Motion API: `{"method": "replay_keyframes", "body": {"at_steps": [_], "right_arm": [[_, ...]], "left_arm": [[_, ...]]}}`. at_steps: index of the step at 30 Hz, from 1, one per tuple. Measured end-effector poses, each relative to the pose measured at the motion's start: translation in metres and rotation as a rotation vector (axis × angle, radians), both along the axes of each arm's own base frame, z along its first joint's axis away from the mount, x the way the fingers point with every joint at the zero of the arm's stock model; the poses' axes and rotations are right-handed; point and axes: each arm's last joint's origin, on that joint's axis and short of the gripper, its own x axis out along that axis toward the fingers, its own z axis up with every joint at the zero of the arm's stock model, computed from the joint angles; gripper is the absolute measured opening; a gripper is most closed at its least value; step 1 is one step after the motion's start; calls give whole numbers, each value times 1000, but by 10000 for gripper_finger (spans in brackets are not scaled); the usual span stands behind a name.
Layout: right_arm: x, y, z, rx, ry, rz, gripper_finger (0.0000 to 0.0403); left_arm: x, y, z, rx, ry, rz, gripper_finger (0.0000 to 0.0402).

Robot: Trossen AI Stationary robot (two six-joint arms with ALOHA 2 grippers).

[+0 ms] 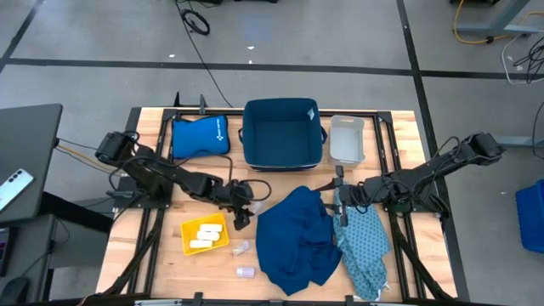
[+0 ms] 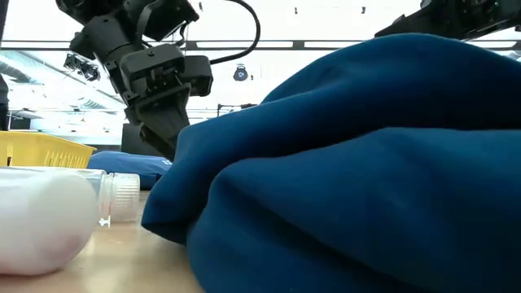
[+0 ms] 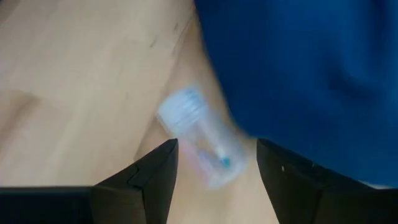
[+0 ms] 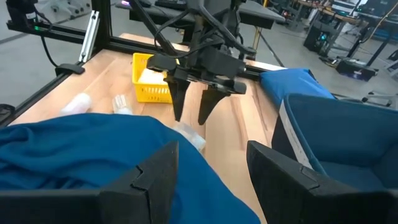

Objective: Pick & Place Medicine items
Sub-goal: Put the top right transparent pill bottle into the white bin

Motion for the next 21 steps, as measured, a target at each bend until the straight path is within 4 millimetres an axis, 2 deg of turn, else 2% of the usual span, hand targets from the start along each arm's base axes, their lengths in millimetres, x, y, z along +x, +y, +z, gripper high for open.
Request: {"method": "replay_keyframes", "body": {"at_steps": [9,13,17,21], "right_arm": [[0,0,-1,-10,9,2,199],[0,0,-1,-11,11,2,199],[0,0,-2,-10,19,1,199],[0,0,-2,-7,19,0,199]], "left_arm": [[16,2,-2,22,6,-12,244],[25,4,-10,-6,55,-36,243],[26,6,-23,13,146,-37,243],[27,6,-25,32,165,-39,236]]}}
